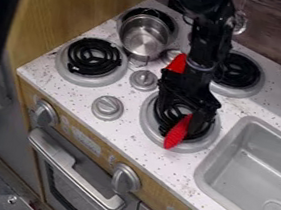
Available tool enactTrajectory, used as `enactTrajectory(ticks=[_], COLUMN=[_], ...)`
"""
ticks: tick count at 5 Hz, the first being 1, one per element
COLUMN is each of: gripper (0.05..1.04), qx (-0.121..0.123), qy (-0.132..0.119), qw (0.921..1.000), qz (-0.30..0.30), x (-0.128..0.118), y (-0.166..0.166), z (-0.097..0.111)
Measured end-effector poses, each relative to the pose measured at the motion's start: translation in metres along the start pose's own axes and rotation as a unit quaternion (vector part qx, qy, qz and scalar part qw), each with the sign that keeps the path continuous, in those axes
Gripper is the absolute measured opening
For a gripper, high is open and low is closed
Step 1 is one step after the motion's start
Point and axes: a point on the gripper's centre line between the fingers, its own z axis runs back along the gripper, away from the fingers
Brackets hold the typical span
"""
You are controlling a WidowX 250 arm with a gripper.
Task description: Transfer the red fork from right burner to the left burner
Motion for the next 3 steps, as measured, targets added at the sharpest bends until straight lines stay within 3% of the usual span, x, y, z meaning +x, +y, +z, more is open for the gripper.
enactTrajectory(ticks=[1,3], gripper=[0.949,0.465], qx=[0.004,0.0], qy=[0.01,0.004], qw=[0.9999,1.0], qz=[0.003,0.003], x=[0.0135,0.0081], y=[-0.0009,-0.0038], z=[-0.0098,-0.0111])
